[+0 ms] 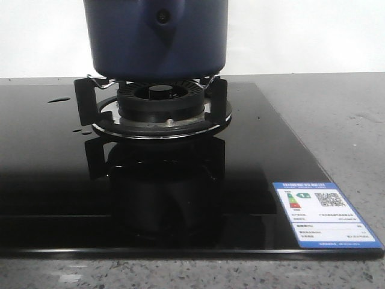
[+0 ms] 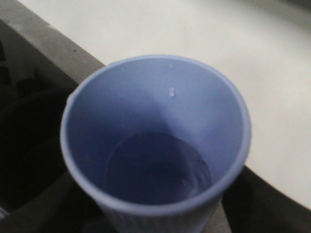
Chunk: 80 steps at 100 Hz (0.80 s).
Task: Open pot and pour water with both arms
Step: 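Tilt the saucepan with the right gripper, pouring water into the cup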
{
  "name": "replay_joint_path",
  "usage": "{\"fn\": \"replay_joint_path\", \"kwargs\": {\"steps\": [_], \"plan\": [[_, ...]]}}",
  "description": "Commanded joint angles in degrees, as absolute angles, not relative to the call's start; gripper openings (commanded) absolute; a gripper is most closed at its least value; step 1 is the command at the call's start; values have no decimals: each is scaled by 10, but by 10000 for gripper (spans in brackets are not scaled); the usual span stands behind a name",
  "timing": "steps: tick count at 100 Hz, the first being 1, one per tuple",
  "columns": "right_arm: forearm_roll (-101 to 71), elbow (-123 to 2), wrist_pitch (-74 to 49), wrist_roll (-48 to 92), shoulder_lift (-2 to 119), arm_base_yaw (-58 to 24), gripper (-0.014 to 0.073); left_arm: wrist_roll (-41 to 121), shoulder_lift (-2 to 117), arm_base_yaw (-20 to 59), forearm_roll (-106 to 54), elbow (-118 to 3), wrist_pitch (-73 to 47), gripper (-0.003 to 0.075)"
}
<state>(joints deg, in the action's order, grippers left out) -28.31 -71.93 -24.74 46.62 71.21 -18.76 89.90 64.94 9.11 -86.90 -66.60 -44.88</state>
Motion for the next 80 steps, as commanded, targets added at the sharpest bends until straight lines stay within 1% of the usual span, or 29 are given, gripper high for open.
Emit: {"fn": "replay_joint_path", "kwargs": {"steps": [1, 16, 45, 80], "plan": [[-286, -770, -224, 504, 714, -192, 227, 880, 636, 90, -905, -685, -441, 295], [-271, -811, -263, 537, 743, -192, 227, 876, 634, 90, -894, -685, -441, 295], [-192, -839, -268, 541, 766, -192, 227, 876, 612, 90, -878, -685, -412, 295], [-92, -845, -245, 562, 795, -247, 227, 862, 588, 90, -857, -685, -391, 295]]}}
